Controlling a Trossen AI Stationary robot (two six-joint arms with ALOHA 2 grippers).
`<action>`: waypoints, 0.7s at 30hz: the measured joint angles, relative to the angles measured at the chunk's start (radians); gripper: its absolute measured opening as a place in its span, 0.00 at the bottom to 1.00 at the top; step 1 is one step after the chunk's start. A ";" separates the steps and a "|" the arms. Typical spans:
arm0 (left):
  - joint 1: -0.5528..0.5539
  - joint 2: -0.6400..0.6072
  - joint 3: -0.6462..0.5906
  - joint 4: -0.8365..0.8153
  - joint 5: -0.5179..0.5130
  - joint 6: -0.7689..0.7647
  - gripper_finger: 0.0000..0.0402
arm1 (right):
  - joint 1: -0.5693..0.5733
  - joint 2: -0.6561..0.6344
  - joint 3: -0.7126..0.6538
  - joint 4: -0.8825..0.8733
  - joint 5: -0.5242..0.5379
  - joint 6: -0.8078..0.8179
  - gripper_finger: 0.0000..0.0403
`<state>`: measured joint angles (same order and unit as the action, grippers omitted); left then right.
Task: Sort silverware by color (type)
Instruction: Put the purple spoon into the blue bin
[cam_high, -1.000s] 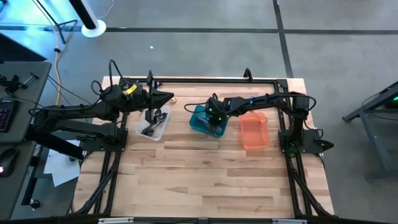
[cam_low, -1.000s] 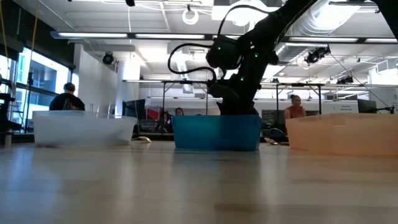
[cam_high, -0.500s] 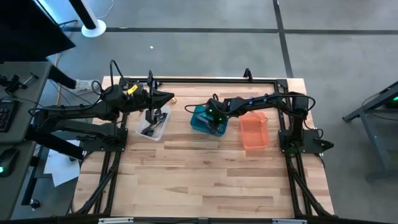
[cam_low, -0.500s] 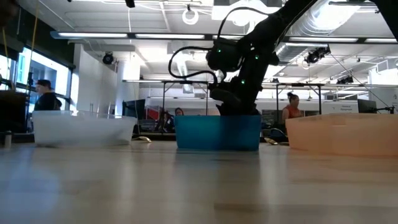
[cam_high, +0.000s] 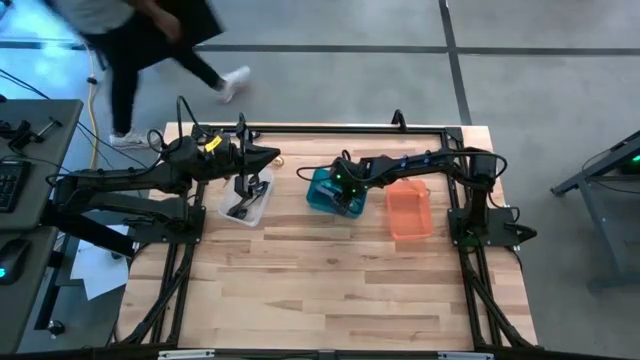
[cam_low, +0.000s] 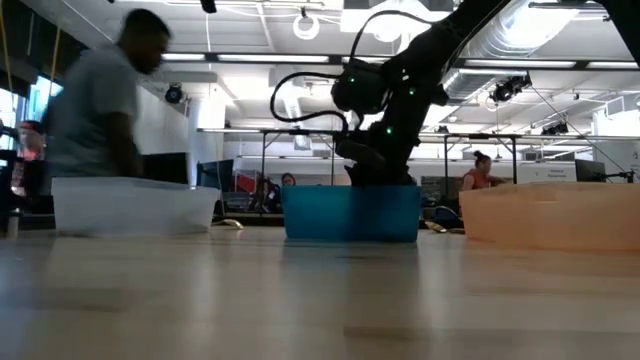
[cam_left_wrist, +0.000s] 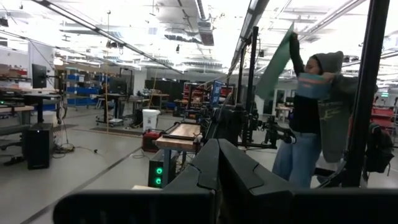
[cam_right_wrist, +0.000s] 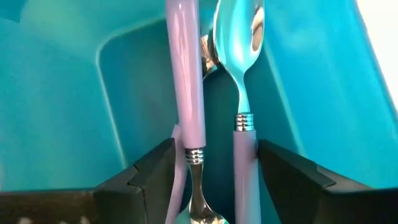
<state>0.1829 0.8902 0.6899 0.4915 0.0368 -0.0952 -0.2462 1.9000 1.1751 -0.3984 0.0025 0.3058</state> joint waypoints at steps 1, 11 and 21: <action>0.000 0.000 0.000 0.000 0.000 0.000 0.00 | 0.000 -0.005 0.000 -0.001 -0.001 0.000 0.53; 0.000 0.000 0.000 -0.002 0.000 0.001 0.00 | 0.000 -0.166 0.001 -0.028 -0.002 -0.090 0.53; 0.000 0.000 0.000 -0.019 0.000 -0.006 0.00 | 0.005 -0.451 0.002 -0.067 0.017 -0.125 0.53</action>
<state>0.1825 0.8902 0.6899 0.4724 0.0364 -0.1015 -0.2413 1.4486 1.1769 -0.4657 0.0190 0.1809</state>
